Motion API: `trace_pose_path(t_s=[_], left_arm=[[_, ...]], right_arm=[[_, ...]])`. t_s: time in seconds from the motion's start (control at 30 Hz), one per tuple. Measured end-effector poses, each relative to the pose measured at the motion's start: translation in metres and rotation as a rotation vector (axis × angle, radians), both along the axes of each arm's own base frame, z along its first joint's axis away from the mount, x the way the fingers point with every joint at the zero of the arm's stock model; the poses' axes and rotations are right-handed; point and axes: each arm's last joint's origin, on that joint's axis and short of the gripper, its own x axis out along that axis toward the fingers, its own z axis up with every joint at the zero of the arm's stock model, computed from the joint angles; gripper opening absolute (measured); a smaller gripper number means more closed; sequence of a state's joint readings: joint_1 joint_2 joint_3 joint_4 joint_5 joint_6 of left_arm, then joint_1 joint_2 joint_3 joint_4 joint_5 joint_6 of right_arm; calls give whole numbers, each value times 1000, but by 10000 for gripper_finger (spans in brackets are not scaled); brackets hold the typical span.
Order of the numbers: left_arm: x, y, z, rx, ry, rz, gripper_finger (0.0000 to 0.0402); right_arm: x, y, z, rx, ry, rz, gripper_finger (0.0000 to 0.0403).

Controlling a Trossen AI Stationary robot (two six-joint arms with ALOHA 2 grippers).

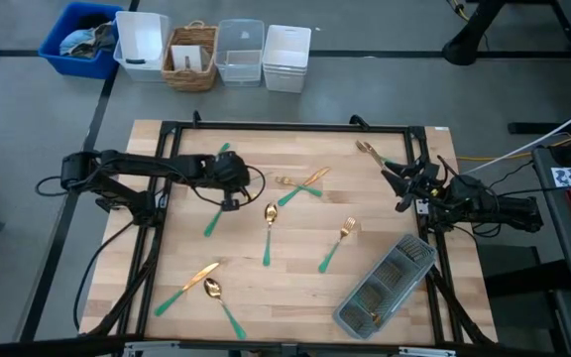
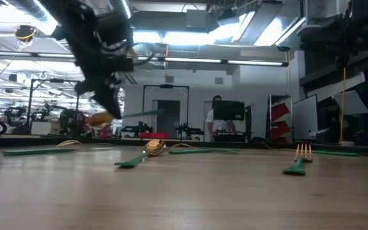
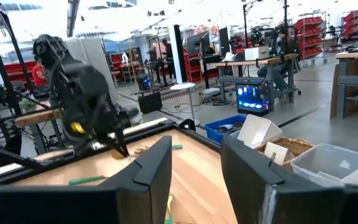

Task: Sort silverware
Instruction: Put the middle left spoon into the utensil organizer

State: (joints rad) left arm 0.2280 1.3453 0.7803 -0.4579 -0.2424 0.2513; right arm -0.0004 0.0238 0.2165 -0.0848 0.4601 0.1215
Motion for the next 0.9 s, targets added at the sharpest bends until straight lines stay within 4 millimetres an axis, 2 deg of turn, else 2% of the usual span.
trace_pose_path(t_s=[0.23,0.43,0.6,0.73,0.9], left_arm=[[37,-24,49,74,-300,-171,0],[56,-55,75,287,-484,-448,0],[75,-83,76,589,-520,-691,0],[91,-103,65,850,-490,-870,0],[111,-124,52,1172,-406,-983,0]], right_arm=[[0,0,-2,0,23,0,138],[0,0,-2,0,23,0,138],[0,0,-2,0,22,0,138],[0,0,-2,0,23,0,138],[0,0,-2,0,23,1,138]])
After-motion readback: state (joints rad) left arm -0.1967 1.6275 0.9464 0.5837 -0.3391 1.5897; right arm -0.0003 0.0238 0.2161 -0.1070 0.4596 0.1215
